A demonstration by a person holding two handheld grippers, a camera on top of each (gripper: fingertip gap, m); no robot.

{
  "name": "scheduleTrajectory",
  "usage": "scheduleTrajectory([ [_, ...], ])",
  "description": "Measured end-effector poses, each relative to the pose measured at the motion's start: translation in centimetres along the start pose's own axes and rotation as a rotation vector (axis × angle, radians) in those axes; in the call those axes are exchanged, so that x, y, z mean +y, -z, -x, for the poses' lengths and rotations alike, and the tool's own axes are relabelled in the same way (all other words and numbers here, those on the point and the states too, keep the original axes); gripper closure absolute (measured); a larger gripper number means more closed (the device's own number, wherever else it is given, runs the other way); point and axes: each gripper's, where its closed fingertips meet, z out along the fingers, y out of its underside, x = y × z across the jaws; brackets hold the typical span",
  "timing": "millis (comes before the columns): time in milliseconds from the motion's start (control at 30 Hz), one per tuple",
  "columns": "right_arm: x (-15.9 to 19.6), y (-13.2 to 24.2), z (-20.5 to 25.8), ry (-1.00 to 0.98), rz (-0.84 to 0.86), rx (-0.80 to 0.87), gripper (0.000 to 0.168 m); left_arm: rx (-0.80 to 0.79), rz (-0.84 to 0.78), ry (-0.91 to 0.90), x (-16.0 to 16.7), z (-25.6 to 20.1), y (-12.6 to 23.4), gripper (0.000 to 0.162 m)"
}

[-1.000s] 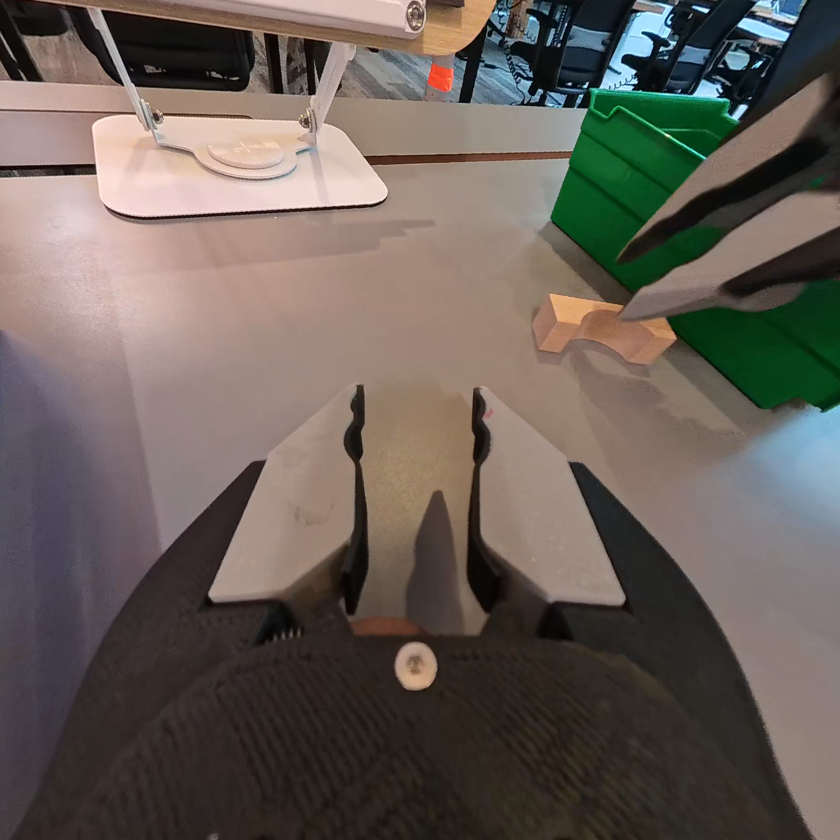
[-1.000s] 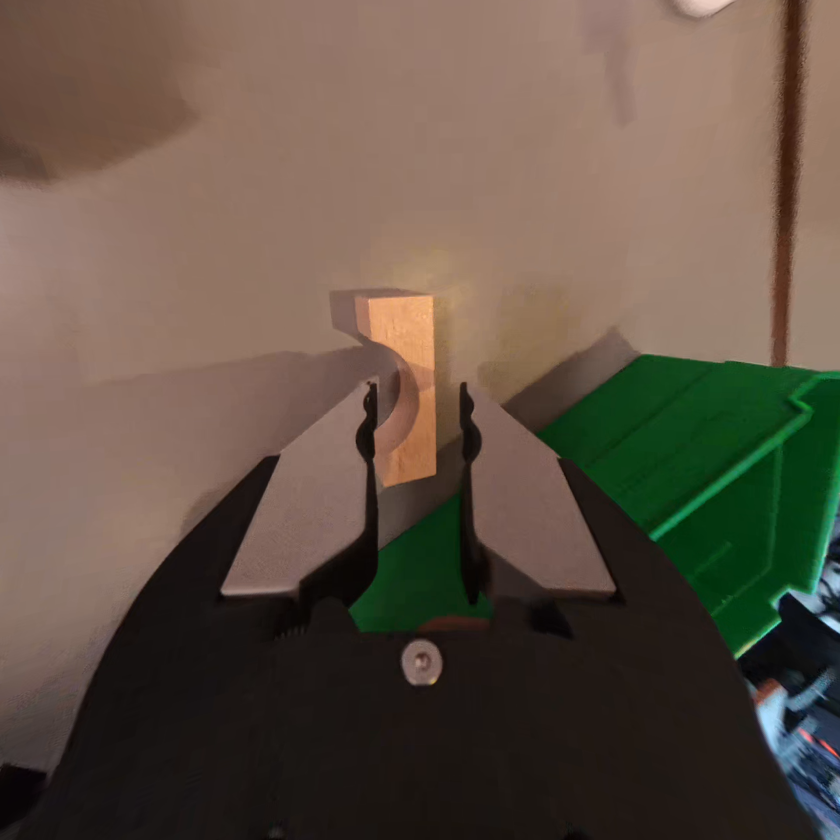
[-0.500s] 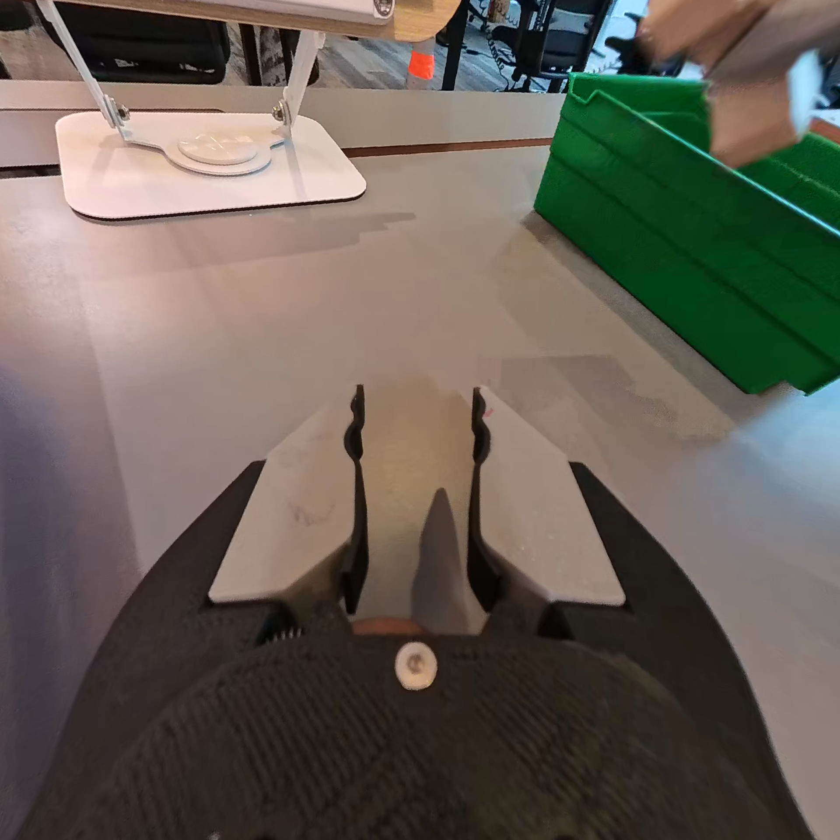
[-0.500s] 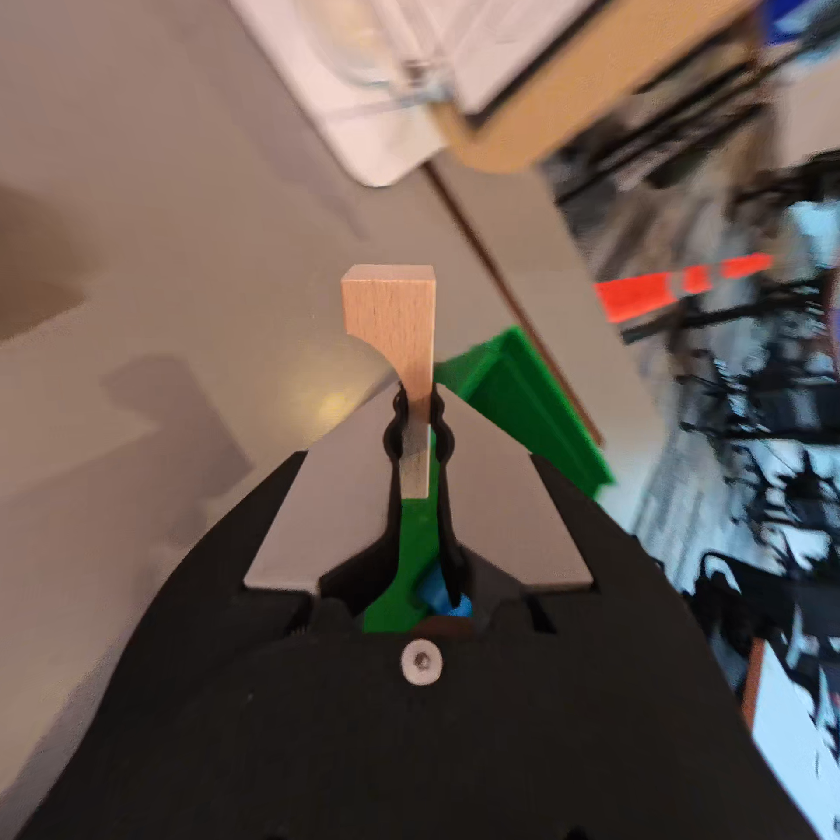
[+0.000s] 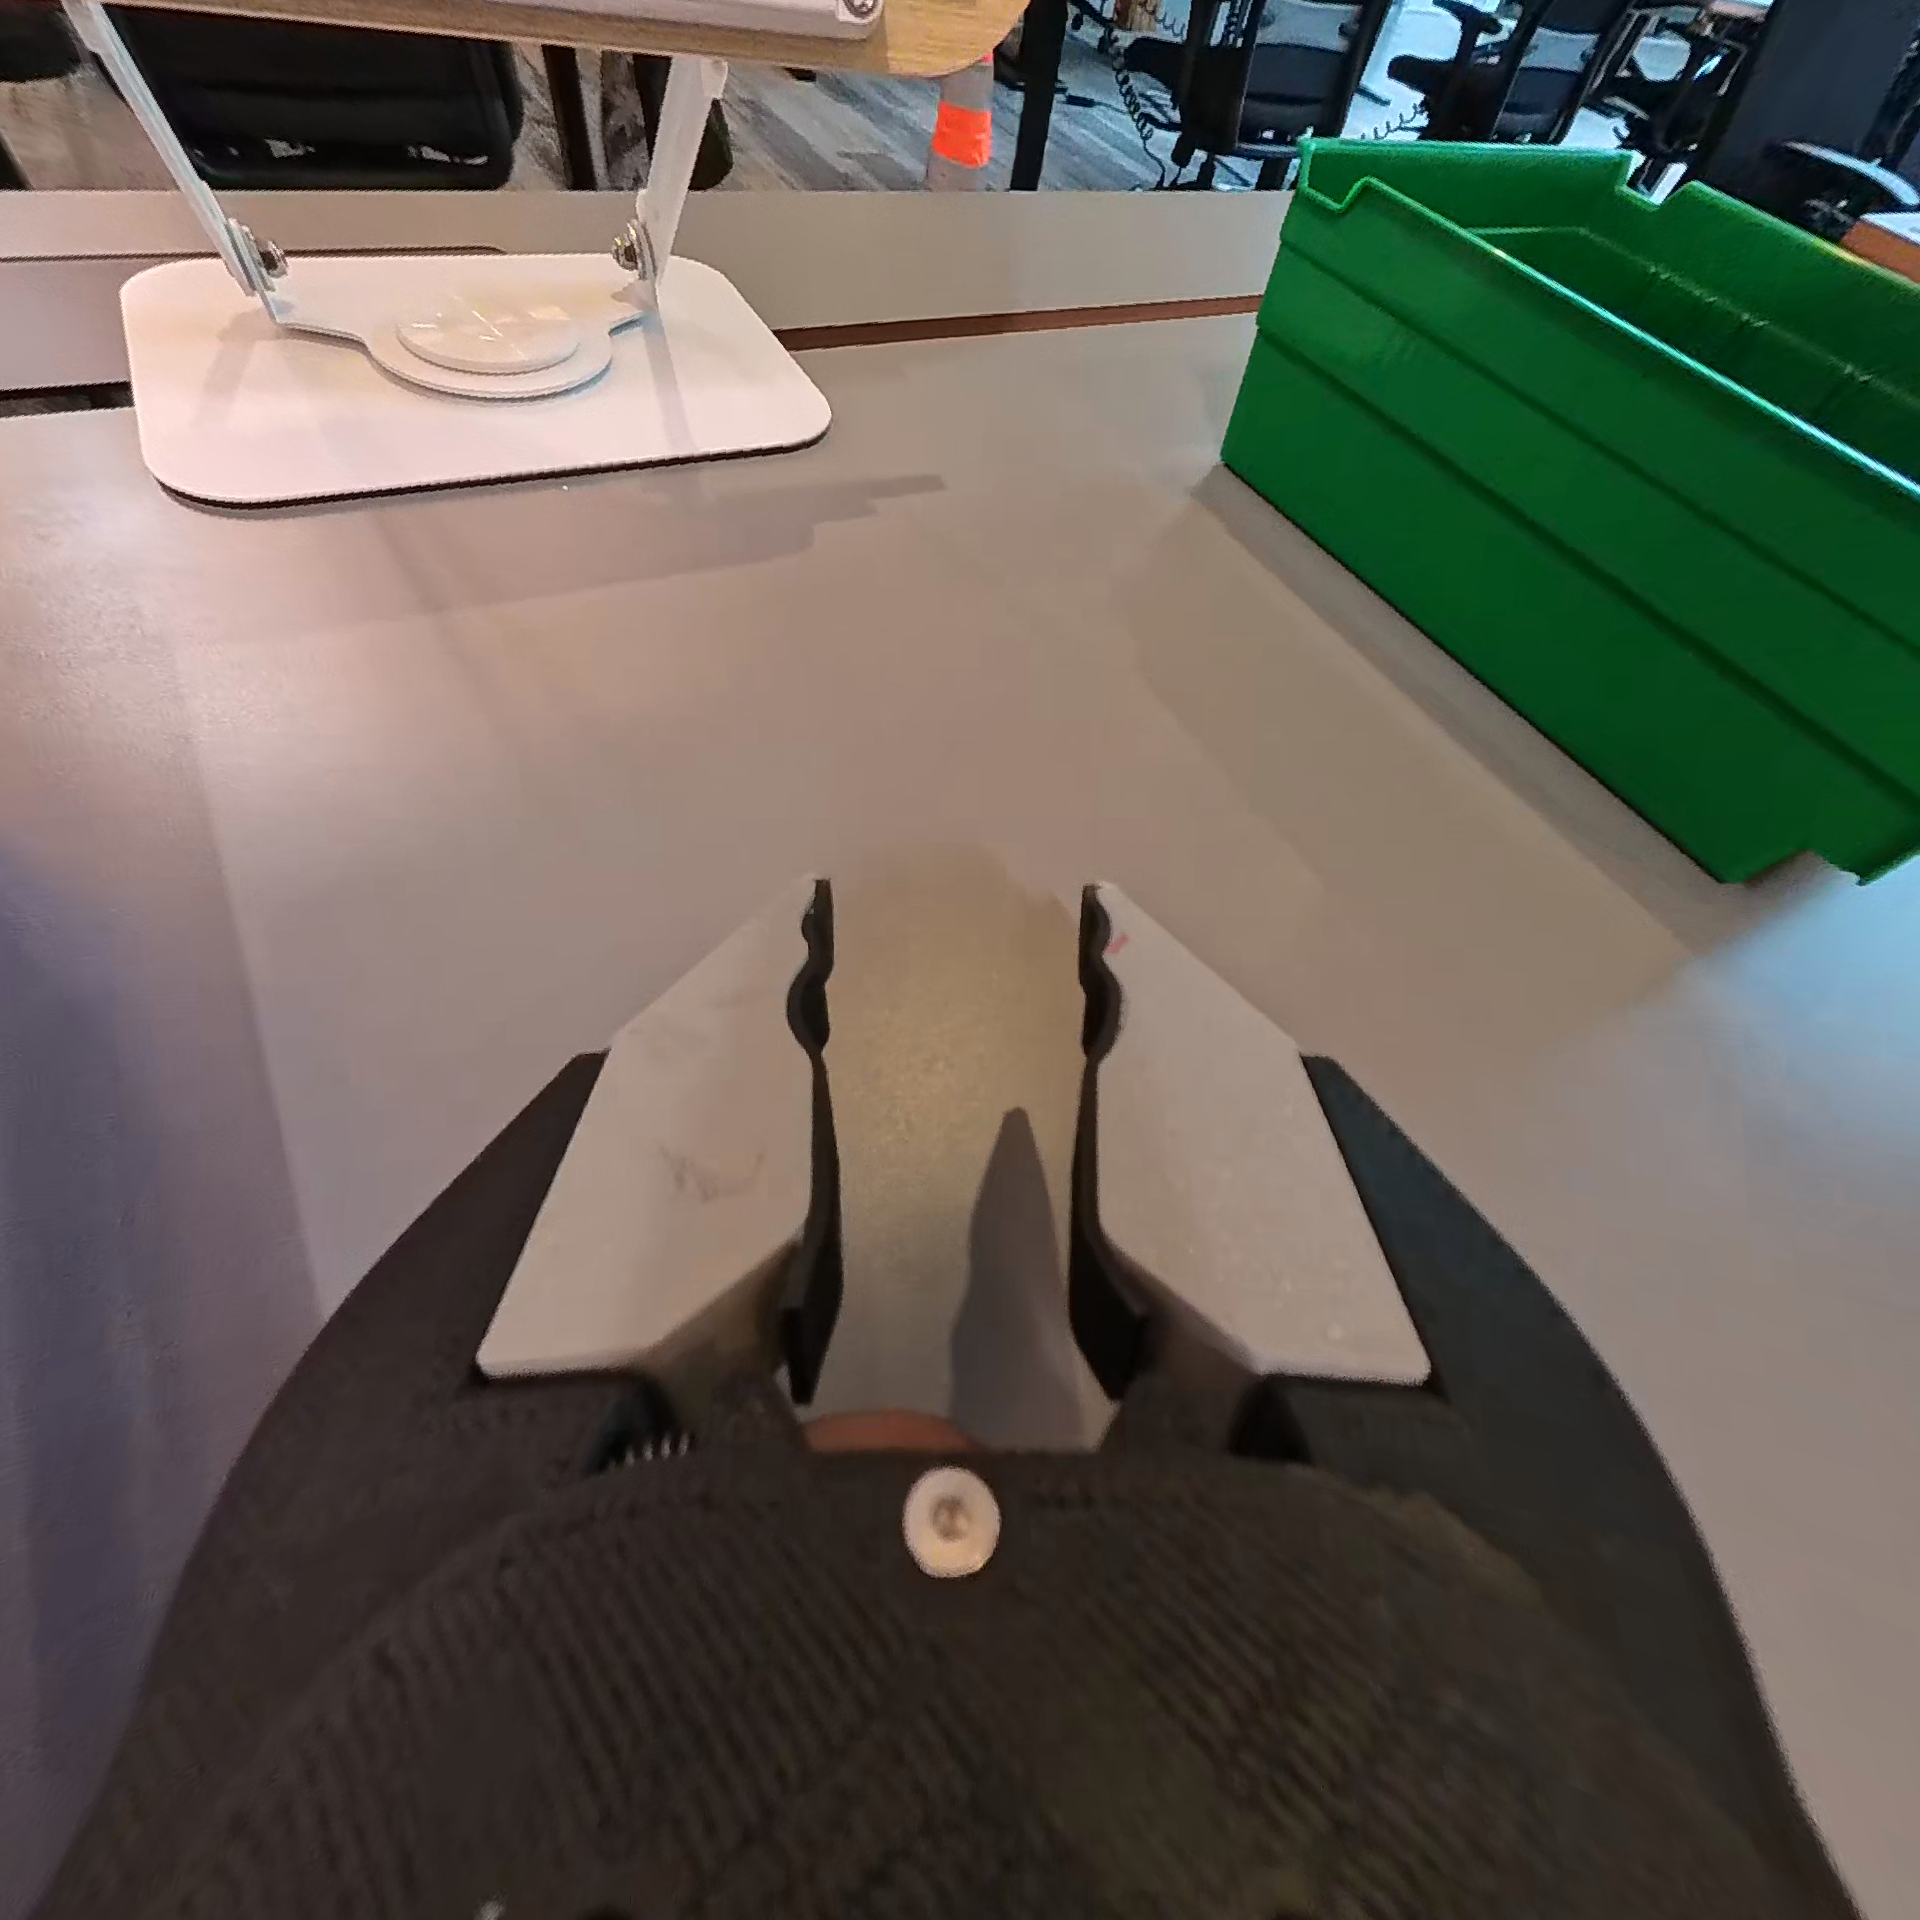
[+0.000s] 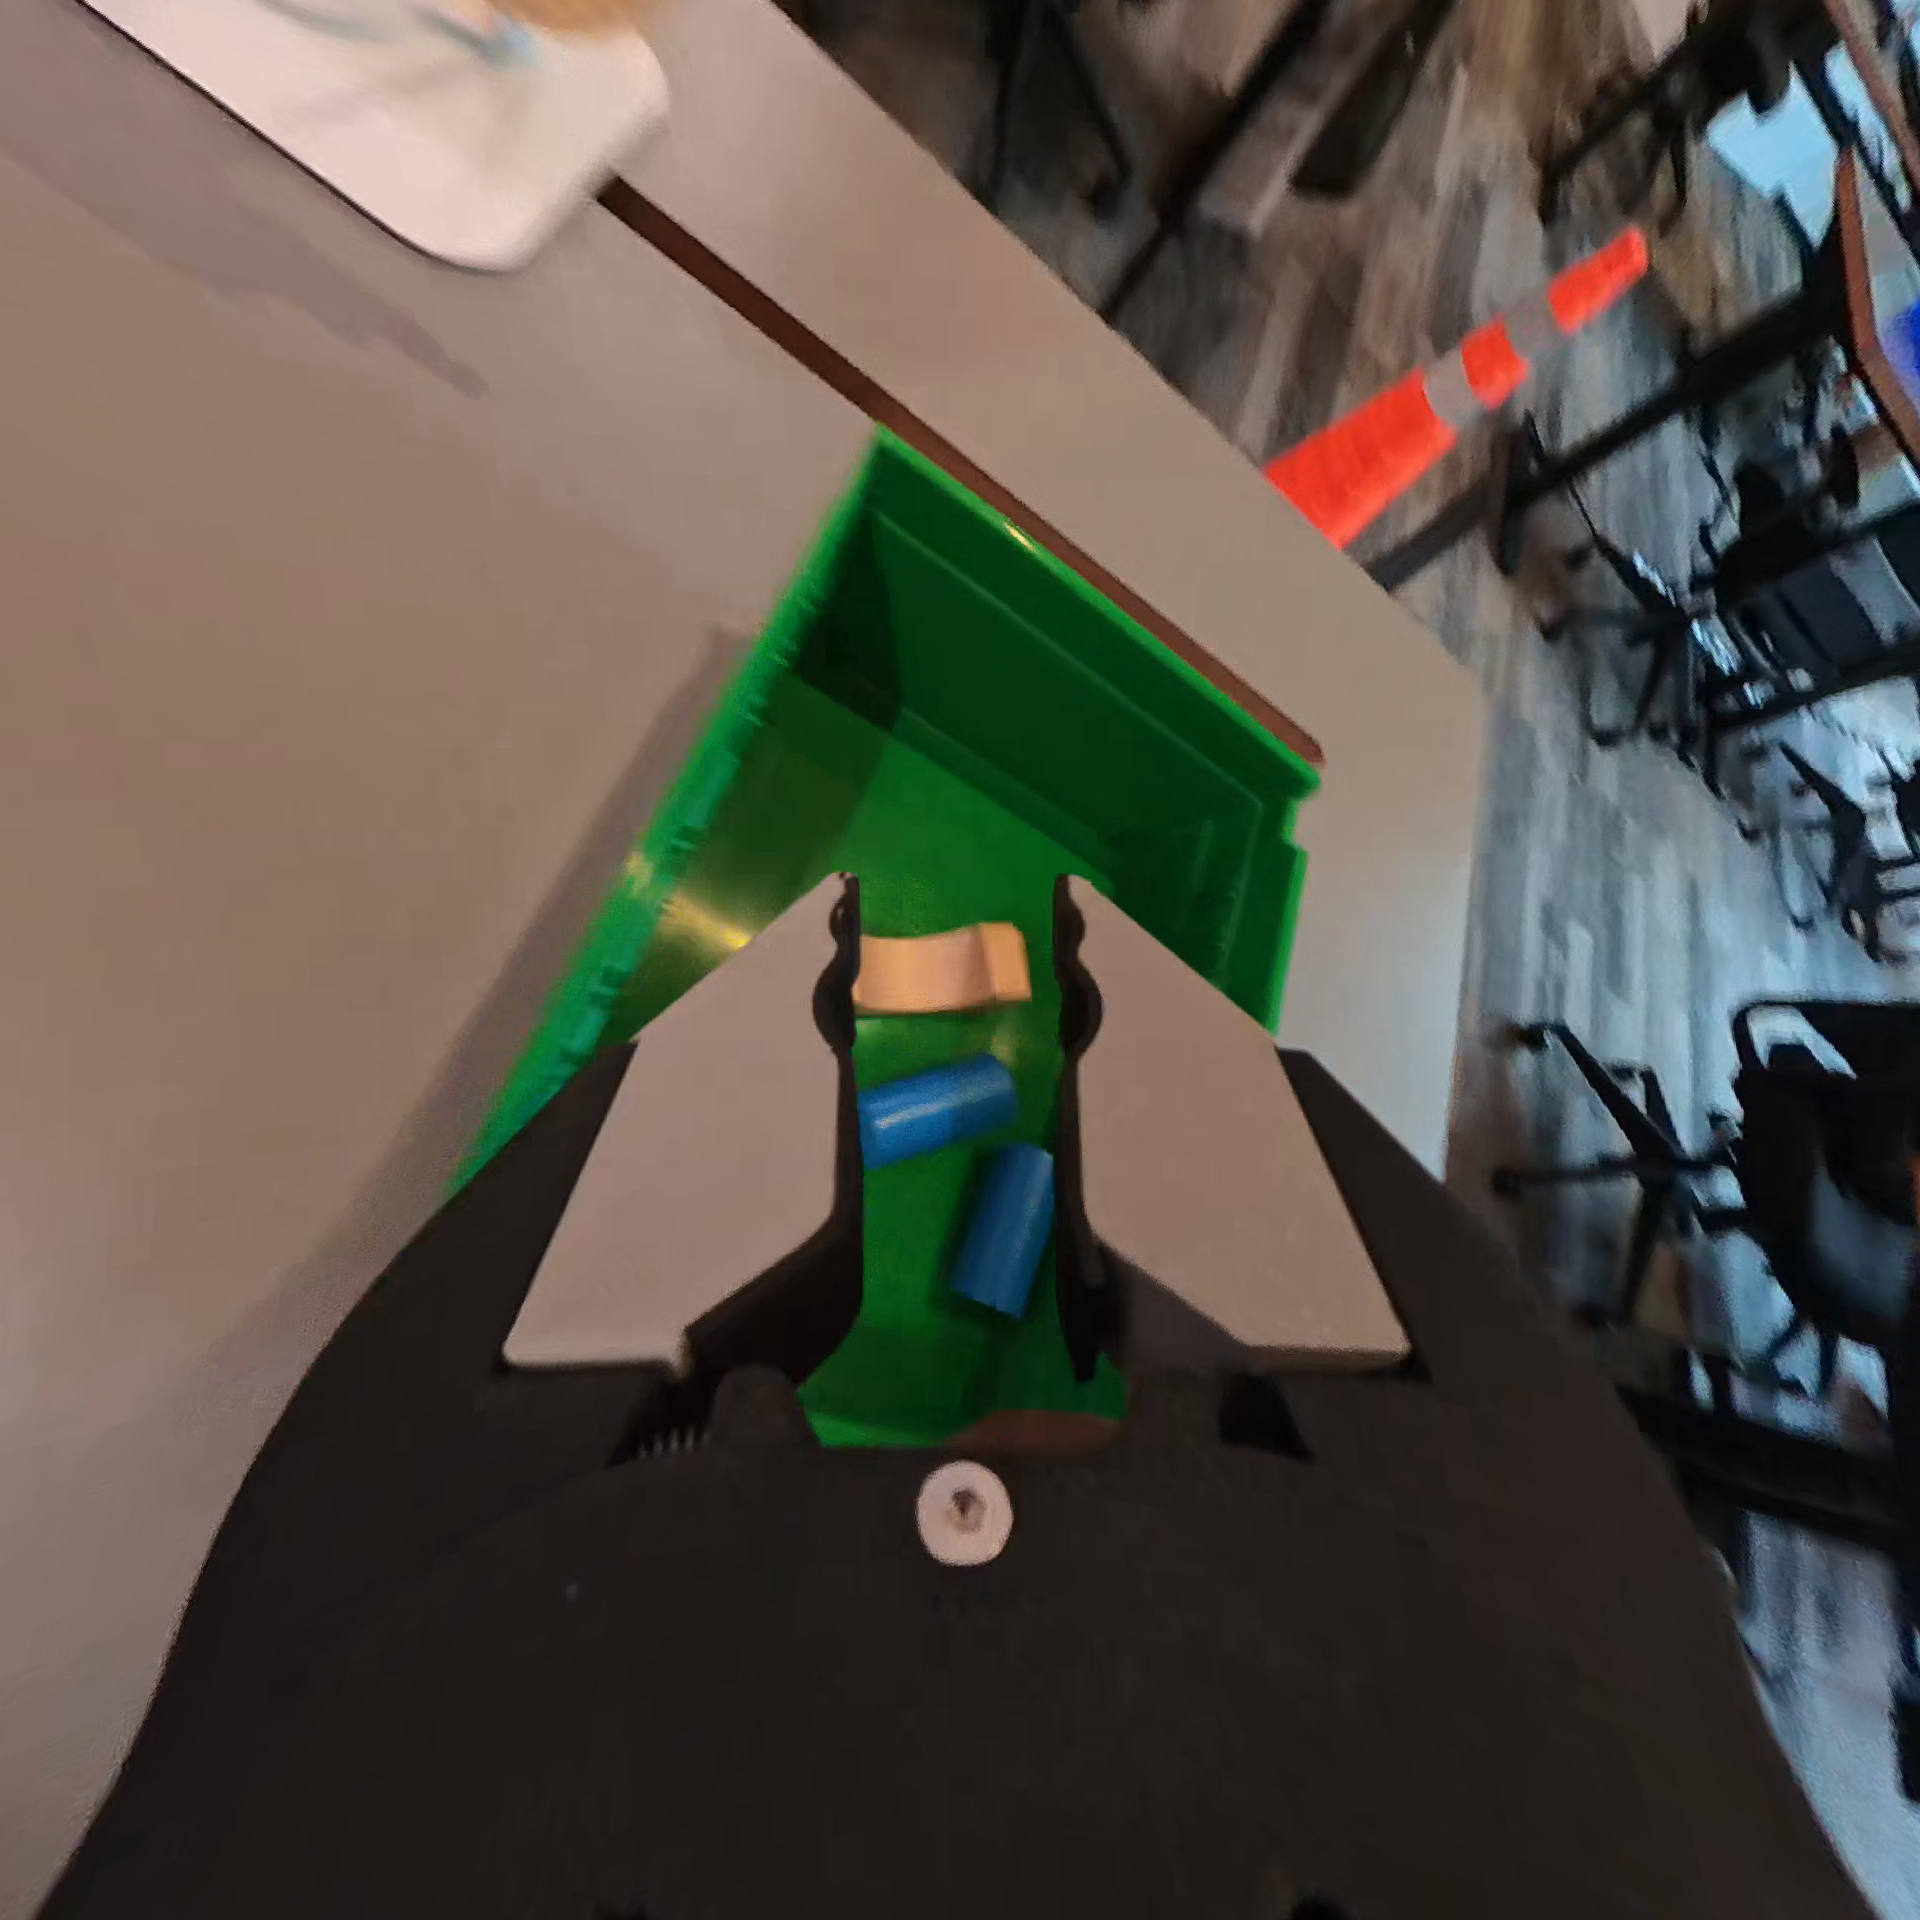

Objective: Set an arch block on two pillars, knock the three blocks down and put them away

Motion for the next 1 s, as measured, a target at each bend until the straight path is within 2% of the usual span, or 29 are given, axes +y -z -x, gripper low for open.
scheduleTrajectory([
  [33, -1.1, 0.9, 1.5, 0.01, -0.054, -0.036, 0.134, 0.0, 0.003, -0.006, 0.0, -0.1, -0.1, 0.117],
  [133, -3.9, 3.0, 7.9, 0.015, -0.204, -0.196, 0.13, -0.004, 0.008, -0.034, 0.1, -0.4, -0.2, 0.116],
  [233, -5.3, 3.6, 15.2, -0.04, -0.327, -0.391, 0.127, -0.015, 0.001, -0.067, 0.0, -0.6, -0.1, 0.116],
  [300, -5.2, 2.5, 19.2, -0.079, -0.358, -0.479, 0.119, -0.018, -0.004, -0.082, 0.0, -0.8, 0.0, 0.116],
  [367, -4.8, 0.2, 21.3, -0.096, -0.379, -0.457, 0.117, -0.018, -0.008, -0.09, 0.0, -0.9, 0.0, 0.116],
  [567, -3.4, -5.4, 22.7, -0.063, -0.45, -0.307, 0.12, -0.03, -0.038, -0.085, -0.5, -0.7, 0.2, 0.113],
  [733, -3.5, -4.9, 23.0, -0.107, -0.474, -0.365, 0.116, -0.008, -0.057, -0.074, -1.0, -1.3, 0.4, 0.11],
  [900, -3.5, -4.2, 22.4, -0.073, -0.513, -0.33, 0.115, -0.012, -0.118, -0.112, -1.9, -2.4, 1.7, 0.107],
  [1000, -3.4, -4.1, 22.5, -0.072, -0.516, -0.337, 0.113, 0.053, -0.129, -0.098, -1.3, -4.2, 3.3, 0.105],
])
